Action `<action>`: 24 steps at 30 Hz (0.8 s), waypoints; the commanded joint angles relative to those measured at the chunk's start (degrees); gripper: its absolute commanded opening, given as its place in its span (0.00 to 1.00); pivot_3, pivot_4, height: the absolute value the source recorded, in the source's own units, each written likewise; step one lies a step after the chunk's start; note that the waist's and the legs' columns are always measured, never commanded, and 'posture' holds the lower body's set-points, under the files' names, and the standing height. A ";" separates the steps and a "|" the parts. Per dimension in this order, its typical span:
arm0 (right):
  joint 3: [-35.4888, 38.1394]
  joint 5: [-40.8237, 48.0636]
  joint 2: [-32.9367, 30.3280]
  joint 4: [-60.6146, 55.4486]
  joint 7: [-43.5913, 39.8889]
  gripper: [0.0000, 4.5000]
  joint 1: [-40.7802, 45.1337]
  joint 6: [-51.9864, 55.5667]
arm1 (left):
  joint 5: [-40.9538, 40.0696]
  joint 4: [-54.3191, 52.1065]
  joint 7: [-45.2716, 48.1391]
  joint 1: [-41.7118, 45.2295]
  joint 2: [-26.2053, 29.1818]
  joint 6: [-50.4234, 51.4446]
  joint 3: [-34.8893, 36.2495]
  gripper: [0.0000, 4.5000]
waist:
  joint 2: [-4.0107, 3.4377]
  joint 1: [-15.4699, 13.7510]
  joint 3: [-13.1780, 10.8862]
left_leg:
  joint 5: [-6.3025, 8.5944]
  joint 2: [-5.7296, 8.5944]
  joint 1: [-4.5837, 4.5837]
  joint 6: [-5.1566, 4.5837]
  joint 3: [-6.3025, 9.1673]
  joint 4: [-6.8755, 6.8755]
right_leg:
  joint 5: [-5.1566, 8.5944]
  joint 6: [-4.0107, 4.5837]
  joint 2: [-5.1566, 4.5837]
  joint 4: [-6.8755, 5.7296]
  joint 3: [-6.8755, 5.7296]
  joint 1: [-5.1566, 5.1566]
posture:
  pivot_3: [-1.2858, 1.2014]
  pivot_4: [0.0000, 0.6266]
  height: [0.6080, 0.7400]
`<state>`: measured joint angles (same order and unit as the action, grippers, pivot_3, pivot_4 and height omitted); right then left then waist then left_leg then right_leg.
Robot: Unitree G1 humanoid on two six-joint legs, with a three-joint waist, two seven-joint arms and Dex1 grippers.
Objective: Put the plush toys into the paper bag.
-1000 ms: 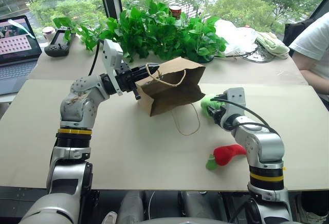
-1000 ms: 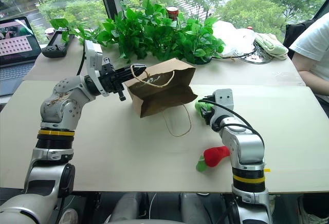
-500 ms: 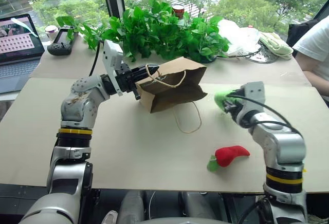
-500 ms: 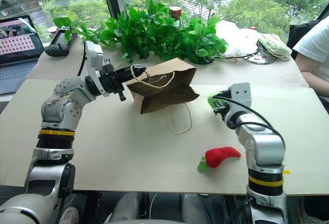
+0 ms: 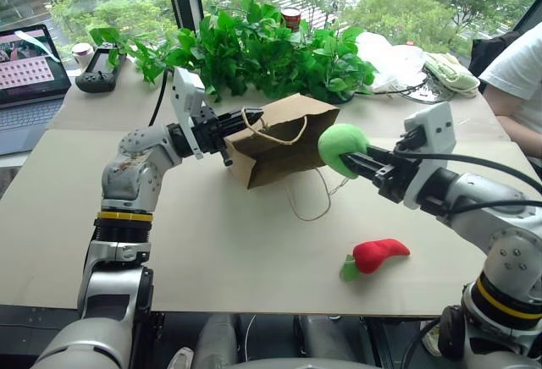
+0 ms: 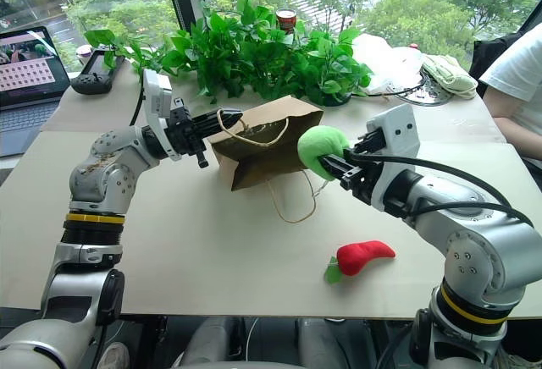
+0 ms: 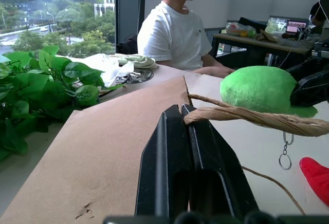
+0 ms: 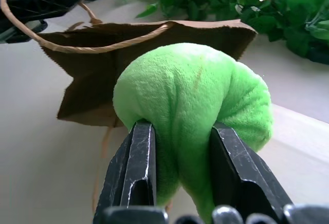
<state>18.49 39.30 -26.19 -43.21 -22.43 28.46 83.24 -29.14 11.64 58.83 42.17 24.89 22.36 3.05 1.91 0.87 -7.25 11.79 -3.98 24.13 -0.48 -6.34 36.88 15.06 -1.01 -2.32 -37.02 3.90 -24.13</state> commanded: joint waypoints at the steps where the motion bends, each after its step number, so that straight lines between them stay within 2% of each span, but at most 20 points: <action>1: -5.07 -0.11 2.00 0.02 2.71 0.32 2.77 0.67 | 0.05 -0.68 0.38 1.62 -0.02 -0.83 0.19 0.00 | 0.00 0.04 0.00 | 0.00 0.00 0.00 0.00 0.00 0.00 | 0.00 0.00 0.00 0.00 0.00 0.00 | 0.52 0.24 1.00; 9: -14.78 -6.51 3.62 9.77 7.99 0.32 8.70 -2.28 | 0.15 -0.34 0.72 1.90 -0.28 -1.07 -0.05 0.00 | 0.00 0.00 0.00 | 0.00 0.02 0.03 0.00 -0.01 0.01 | 0.00 0.00 -0.01 0.00 0.00 -0.02 | 0.52 0.24 1.00; 13: -15.86 -8.63 5.96 14.46 9.71 0.32 12.63 -3.44 | 0.14 -0.25 1.04 2.03 -0.30 -1.04 -0.23 0.00 | 0.00 0.02 0.00 | -0.01 0.01 0.05 -0.01 -0.01 0.01 | 0.00 0.00 -0.01 -0.01 0.00 -0.06 | 0.52 0.24 1.00; 18: -19.20 -14.91 8.06 26.43 12.97 0.32 18.68 -8.55 | 0.17 -0.05 1.45 2.24 -0.57 -1.00 -0.71 0.00 | -0.01 0.17 0.00 | 0.00 0.01 0.07 -0.01 -0.02 0.00 | 0.00 0.00 -0.01 -0.02 -0.01 -0.07 | 0.52 0.24 1.00; 24: -19.67 -19.78 13.03 35.96 16.24 0.32 19.90 -14.86 | 0.21 0.02 1.60 2.35 -0.56 -1.01 -0.87 0.00 | -0.01 0.18 0.00 | 0.00 0.01 0.09 -0.01 -0.04 -0.04 | 0.00 0.00 -0.01 -0.04 -0.01 -0.10 | 0.52 0.24 1.00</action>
<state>-1.47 21.25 -14.22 -8.48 -7.49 47.42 71.83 -29.09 12.40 60.08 42.91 24.26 22.34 1.79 1.90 1.05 -7.25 11.79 -3.97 24.24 -0.50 -6.38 36.84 15.06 -1.00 -2.33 -37.07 3.89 -24.23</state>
